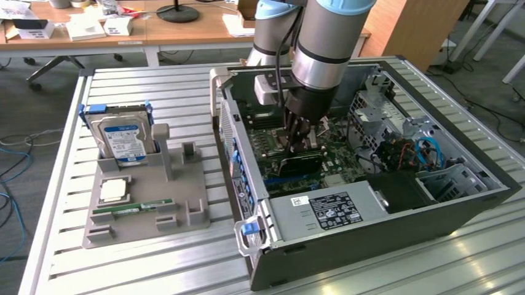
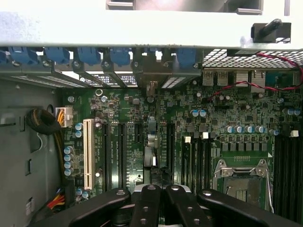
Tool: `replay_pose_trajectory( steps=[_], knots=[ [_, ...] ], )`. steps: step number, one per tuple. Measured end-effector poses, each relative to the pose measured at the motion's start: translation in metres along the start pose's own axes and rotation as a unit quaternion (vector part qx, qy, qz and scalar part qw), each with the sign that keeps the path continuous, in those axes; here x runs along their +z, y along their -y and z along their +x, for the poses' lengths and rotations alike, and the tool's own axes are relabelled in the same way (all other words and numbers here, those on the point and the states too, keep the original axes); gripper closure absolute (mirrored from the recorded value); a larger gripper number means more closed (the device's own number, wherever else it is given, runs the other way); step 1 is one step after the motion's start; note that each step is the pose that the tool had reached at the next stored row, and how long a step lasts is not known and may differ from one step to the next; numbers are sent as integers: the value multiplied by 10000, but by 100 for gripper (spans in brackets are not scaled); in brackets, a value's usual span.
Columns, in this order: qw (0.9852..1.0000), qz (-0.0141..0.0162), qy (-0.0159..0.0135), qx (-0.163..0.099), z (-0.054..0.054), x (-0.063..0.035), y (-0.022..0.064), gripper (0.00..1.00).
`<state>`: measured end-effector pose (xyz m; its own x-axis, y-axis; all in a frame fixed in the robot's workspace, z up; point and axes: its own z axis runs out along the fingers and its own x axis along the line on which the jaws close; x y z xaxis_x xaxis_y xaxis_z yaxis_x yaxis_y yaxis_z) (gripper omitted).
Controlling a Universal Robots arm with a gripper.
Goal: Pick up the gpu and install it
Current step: 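Press down on the gpu until it lock into place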
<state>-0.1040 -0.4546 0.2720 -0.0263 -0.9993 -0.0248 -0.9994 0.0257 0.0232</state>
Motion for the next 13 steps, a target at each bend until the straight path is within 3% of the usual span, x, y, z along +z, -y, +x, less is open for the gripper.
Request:
replay_pose_trajectory(
  steps=[13],
  knots=[
    [10000,1,2,0,0,14,-6,89]
  ],
)
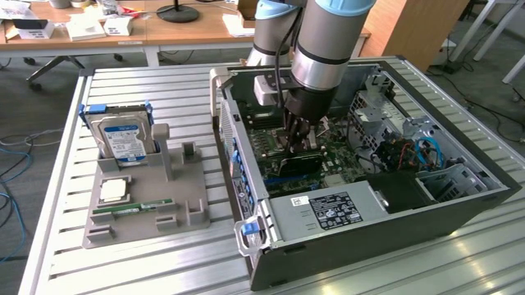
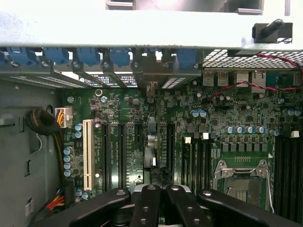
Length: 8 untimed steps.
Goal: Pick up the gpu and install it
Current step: 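Press down on the gpu until it lock into place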
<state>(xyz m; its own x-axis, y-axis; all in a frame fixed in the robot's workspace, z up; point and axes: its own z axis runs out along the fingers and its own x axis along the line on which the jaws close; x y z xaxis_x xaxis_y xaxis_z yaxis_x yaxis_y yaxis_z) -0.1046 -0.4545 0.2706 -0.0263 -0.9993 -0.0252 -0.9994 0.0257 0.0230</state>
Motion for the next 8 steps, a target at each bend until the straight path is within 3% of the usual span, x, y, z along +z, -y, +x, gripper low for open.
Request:
replay_pose_trajectory(
  steps=[8],
  knots=[
    [10000,0,-1,1,-18,1,-1,89]
  ],
)
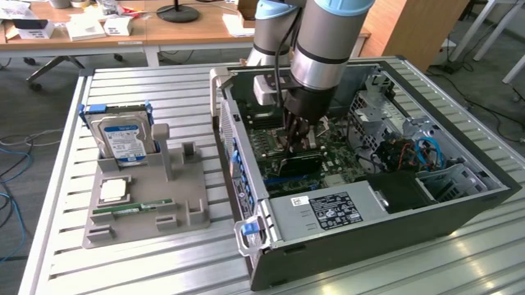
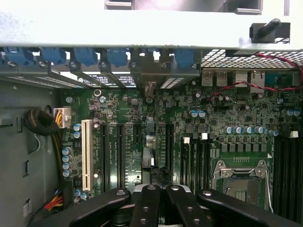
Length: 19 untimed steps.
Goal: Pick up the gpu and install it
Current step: 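Press down on the gpu until it lock into place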
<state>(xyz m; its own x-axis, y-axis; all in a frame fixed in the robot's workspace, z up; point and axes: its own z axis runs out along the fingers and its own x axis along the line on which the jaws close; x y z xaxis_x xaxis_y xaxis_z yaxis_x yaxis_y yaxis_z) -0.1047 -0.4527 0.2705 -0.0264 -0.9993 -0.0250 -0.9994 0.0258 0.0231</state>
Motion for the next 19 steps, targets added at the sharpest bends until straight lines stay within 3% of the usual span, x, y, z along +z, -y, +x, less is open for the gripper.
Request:
replay_pose_trajectory(
  steps=[19],
  knots=[
    [10000,0,-1,0,-13,26,-18,89]
  ],
)
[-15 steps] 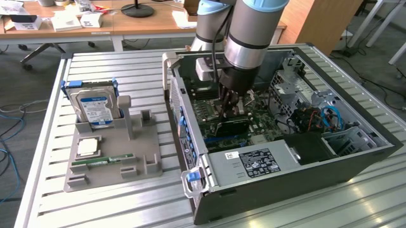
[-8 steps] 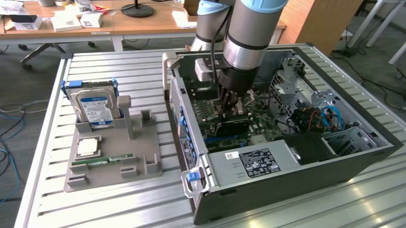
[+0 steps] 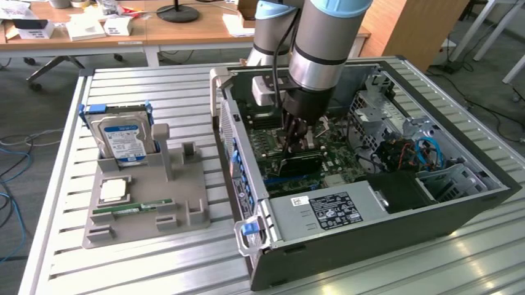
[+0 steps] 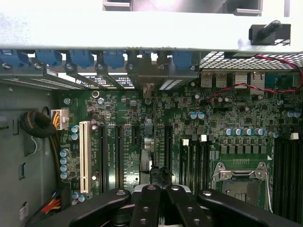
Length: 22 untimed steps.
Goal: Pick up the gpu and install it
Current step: 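Press down on the gpu until it lock into place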
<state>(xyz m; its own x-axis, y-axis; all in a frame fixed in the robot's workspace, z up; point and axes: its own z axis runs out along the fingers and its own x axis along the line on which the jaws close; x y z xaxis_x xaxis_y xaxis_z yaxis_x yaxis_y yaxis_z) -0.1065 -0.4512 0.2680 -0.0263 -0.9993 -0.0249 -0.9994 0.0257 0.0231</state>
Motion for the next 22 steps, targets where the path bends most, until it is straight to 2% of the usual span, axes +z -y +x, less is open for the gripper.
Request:
replay_pose_trajectory(
  steps=[22],
  knots=[
    [10000,1,-1,0,1,16,-20,89]
  ],
)
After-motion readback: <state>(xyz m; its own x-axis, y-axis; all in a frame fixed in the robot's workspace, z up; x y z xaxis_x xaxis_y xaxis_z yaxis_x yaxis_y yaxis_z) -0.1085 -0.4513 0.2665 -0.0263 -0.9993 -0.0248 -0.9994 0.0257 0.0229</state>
